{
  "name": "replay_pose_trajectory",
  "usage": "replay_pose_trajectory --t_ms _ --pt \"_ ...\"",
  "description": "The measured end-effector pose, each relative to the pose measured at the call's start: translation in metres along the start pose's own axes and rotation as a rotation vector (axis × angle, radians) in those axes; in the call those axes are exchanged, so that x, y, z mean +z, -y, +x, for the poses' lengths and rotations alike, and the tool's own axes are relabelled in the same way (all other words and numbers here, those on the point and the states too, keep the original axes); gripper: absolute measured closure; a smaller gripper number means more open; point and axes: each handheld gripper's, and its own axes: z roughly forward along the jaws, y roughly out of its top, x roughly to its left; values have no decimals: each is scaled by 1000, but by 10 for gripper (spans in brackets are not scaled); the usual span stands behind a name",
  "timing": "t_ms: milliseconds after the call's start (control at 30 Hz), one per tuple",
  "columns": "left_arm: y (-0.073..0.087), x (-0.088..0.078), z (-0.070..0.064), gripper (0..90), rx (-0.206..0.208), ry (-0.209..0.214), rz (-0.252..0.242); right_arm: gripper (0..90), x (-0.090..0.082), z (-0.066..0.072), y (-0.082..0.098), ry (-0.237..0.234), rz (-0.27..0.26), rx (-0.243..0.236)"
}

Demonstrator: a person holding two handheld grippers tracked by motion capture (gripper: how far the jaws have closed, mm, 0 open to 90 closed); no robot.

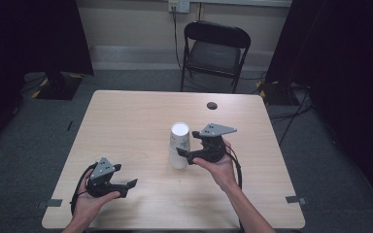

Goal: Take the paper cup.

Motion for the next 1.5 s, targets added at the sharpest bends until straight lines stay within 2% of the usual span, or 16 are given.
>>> replay_pose_trajectory --t_ms 100,333,600,667,767,833,933,1200,1500 --pt "0 0 0 160 8 -1 -1 140 3 -1 -4 6 -16 -6" --pt "0 2 -1 160 11 4 11 153 29 -9 -11 -10 -25 -7" --pt "0 2 -2 160 12 4 10 170 40 -12 -9 -4 -32 -4" --pt "0 2 -2 160 26 1 16 197 44 -12 -7 -2 -33 3" --pt "0 2 -2 161 20 3 13 239 47 -12 -7 -9 -35 9" --pt "1 1 -1 161 18 -2 13 270 48 -10 -6 7 -32 -7" --pt "1 1 -1 161 10 -3 9 290 47 -11 -5 19 -37 1" --pt "1 1 -2 161 17 -3 15 295 46 -11 -6 19 -39 2" --pt "1 1 -2 164 19 -8 10 297 41 -10 -14 15 -67 1"
